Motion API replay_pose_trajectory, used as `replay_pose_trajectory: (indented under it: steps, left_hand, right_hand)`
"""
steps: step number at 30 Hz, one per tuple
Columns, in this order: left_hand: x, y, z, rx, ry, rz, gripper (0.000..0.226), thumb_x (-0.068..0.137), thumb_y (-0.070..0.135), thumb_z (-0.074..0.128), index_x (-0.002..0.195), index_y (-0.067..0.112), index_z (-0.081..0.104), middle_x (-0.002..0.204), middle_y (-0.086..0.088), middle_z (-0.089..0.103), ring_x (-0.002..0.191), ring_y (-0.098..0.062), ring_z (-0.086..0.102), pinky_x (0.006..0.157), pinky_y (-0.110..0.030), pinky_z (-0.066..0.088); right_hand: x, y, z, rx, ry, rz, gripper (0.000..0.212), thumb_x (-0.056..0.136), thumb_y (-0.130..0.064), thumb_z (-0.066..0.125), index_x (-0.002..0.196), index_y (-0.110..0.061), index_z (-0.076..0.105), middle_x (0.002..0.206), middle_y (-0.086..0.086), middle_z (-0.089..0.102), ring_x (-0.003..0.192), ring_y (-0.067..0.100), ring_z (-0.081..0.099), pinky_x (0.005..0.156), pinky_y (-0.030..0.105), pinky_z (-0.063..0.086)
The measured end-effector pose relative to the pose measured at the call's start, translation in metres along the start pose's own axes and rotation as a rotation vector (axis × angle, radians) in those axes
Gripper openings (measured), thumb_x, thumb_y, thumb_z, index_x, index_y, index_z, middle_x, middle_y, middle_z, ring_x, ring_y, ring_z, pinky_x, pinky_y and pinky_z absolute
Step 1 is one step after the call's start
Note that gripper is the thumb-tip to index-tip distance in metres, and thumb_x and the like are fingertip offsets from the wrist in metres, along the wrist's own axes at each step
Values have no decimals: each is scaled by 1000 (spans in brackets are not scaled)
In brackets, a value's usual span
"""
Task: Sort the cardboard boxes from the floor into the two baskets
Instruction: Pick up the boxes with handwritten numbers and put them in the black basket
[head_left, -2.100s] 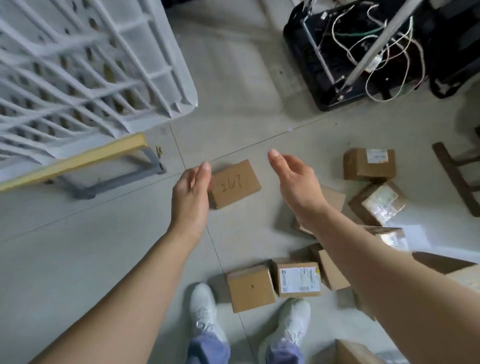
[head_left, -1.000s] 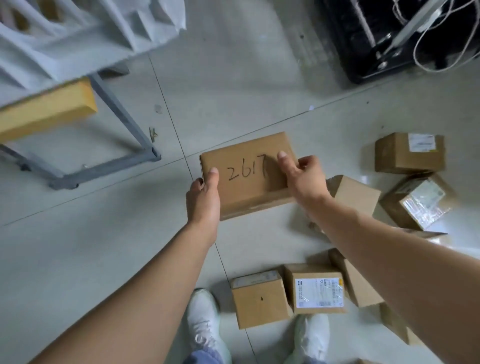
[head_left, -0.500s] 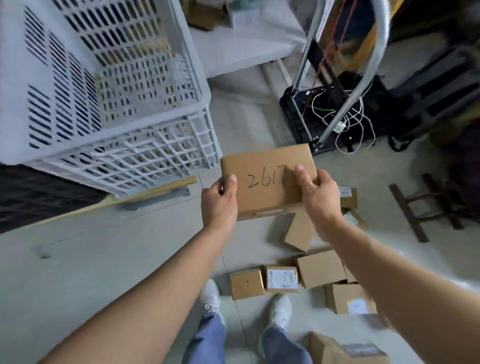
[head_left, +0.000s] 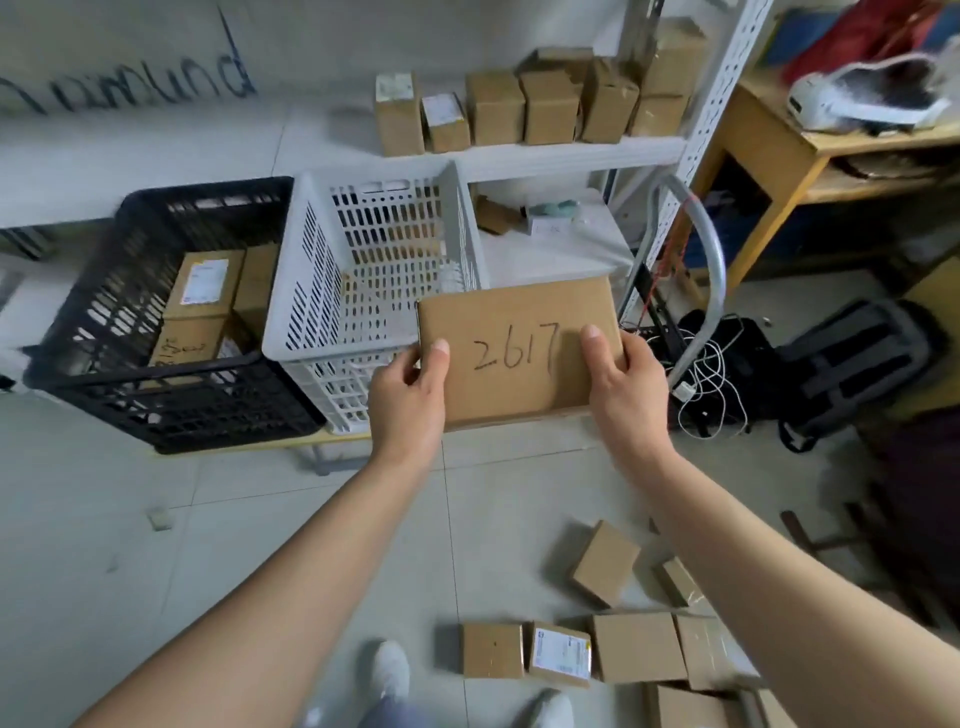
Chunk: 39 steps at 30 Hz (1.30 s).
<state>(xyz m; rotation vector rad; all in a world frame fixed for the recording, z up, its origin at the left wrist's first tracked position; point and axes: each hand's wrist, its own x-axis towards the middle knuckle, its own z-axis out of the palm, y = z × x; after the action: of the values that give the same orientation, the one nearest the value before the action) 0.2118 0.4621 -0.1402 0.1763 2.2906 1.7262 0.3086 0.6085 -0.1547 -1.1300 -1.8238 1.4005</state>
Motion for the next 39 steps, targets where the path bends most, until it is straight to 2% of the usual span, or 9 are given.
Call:
replay_pose_trajectory:
  steps: [3,10,14,17,23,27,31,35,39]
  left_hand:
    - [5,17,-20,-42,11,26,22,95,38,51,84,24,64,94,-6,69,80,-16,62,79,-36,53]
    - [45,29,-107,-102,62,105,19,95,39,52,97,24,63,94,4,66,83,-9,62,70,-22,49]
    - [80,22,-189,-124,137,109,21,95,38,52,94,22,65,94,1,67,80,-10,62,71,-29,52]
    - [109,19,-251,-113,188,114,24,95,38,51,98,19,66,87,10,67,81,-9,63,71,-29,52]
    - [148,14,-333,-96,251,76,19,96,36,51,101,22,64,82,13,63,74,-1,57,58,-18,43]
    - [169,4,-363,-119,304,26,29,94,39,53,109,18,65,102,1,65,91,-15,61,61,-22,44]
    - [186,0,-378,-158,333,-25,20,94,37,53,103,21,61,95,5,64,92,-16,60,72,-29,47]
    - [207,-5,-382,-183,385,-72,22,94,35,54,107,19,61,89,7,60,87,-14,58,73,-30,45]
    - [237,-9,-379,-184,407,-128,14,95,31,54,101,20,55,91,5,59,88,-15,57,76,-32,46]
  right_hand:
    - [-4,-26,11,9,-9,-55,34,93,-44,53,100,-11,58,76,-8,54,70,12,50,65,27,41]
    - [-28,-79,87,113,-56,-117,33,94,-41,54,107,-11,60,86,-8,59,71,-1,52,54,7,40]
    - [-55,-115,168,159,-125,-144,23,94,-39,54,99,-16,57,84,-10,60,74,3,55,58,15,41]
    - [-73,-142,236,175,-182,-167,24,94,-38,54,101,-15,57,83,-10,59,71,1,54,53,8,41]
    - [-96,-170,324,179,-235,-157,27,94,-40,55,103,-14,58,85,-9,60,73,3,57,58,15,41]
    - [-100,-184,359,145,-294,-162,33,93,-42,54,108,-13,58,91,-6,62,78,5,58,60,18,44]
    - [-91,-193,388,90,-340,-189,33,93,-43,54,107,-13,60,89,-7,63,78,8,59,60,19,43]
    - [-68,-193,417,57,-427,-178,46,92,-46,54,119,-10,59,104,1,66,92,16,63,67,23,48]
    - [-34,-190,448,15,-519,-160,46,93,-46,52,121,-11,58,108,1,65,92,15,61,68,23,47]
